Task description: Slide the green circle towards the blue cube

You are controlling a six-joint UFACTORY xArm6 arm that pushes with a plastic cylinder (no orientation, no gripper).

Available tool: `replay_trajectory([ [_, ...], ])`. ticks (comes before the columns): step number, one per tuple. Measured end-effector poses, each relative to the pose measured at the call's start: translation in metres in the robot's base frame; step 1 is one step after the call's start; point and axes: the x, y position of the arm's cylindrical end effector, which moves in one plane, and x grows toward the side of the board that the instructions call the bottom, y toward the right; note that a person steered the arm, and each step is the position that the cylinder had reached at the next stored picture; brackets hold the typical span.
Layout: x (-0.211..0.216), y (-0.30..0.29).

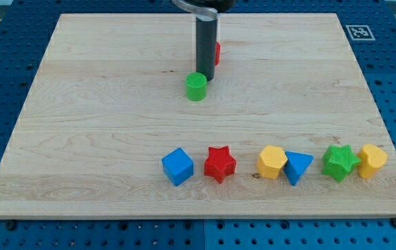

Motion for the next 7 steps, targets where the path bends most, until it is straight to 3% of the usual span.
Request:
replay_trajectory([
  [4, 0.053, -0.022],
  [7, 0.072, 0.033],
])
